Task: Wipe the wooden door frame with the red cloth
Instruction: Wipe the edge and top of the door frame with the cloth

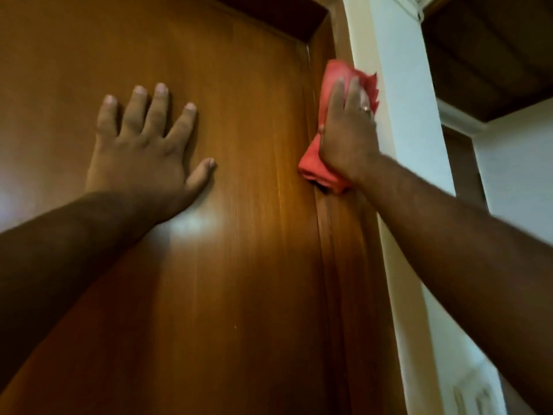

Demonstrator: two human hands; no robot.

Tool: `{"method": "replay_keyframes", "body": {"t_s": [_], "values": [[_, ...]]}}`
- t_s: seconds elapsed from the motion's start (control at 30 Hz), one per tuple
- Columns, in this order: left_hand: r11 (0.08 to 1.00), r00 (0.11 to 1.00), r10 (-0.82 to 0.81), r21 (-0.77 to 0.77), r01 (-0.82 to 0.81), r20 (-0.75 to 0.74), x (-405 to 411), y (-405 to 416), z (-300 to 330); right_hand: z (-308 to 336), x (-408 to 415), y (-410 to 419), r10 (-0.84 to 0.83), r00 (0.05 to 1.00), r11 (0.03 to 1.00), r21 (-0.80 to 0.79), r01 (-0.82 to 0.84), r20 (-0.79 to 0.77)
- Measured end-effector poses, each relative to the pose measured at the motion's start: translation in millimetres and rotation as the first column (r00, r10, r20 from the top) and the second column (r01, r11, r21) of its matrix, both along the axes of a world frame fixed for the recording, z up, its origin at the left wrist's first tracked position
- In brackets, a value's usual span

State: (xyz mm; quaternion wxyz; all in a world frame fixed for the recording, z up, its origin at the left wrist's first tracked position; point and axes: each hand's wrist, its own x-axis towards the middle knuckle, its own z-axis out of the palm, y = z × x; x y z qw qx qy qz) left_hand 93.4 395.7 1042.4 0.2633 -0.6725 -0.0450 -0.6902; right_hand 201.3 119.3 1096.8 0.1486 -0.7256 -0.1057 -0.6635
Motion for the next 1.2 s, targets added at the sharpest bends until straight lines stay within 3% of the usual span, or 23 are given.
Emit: {"method": "replay_keyframes", "body": {"t_s": [0.07, 0.17, 0.4, 0.5, 0.63, 0.8, 0.9, 1.07, 1.2], "values": [[1.0, 1.0, 0.006, 0.0, -0.006, -0.01, -0.4, -0.2, 0.4, 28.9, -2.1, 0.3, -0.023, 1.0, 1.0, -0.008, 0.023, -0.013], [1.0, 0.999, 0.013, -0.011, -0.013, -0.035, -3.4, -2.4, -0.4, 14.7, -6.1, -0.2, -0.025, 1.0, 0.999, -0.031, 0.024, -0.008], [0.997, 0.994, 0.047, -0.051, -0.052, -0.102, -10.2, -9.4, -2.6, -144.2, -13.6, -14.6, -0.075, 0.987, 0.984, -0.171, 0.051, -0.139], [0.996, 0.99, 0.064, -0.061, -0.072, -0.122, -11.5, -11.5, -2.7, -108.3, -13.9, -13.0, -0.176, 0.979, 0.97, -0.186, 0.154, -0.106], [0.996, 0.987, 0.056, -0.058, -0.066, -0.15, -14.6, -10.1, -3.7, 2.6, -15.7, -3.2, -0.258, 0.964, 0.96, -0.131, 0.248, -0.067], [0.995, 0.98, 0.046, -0.078, -0.062, -0.192, -20.2, -11.6, -4.1, 101.9, -14.0, 6.7, -0.465, 0.885, 0.871, -0.188, 0.453, -0.026], [0.994, 0.976, 0.034, -0.096, -0.056, -0.215, -22.7, -14.5, -6.1, 98.1, -12.2, 12.2, -0.512, 0.859, 0.837, -0.219, 0.502, 0.009], [0.992, 0.97, -0.011, -0.128, -0.021, -0.243, -25.3, -14.7, -6.3, 14.2, -10.5, 4.7, -0.467, 0.883, 0.844, -0.272, 0.463, 0.052], [0.993, 0.96, 0.003, -0.113, -0.036, -0.279, -26.2, -15.5, -3.2, -27.5, -9.7, -11.3, -0.364, 0.931, 0.874, -0.345, 0.341, -0.003]]}}
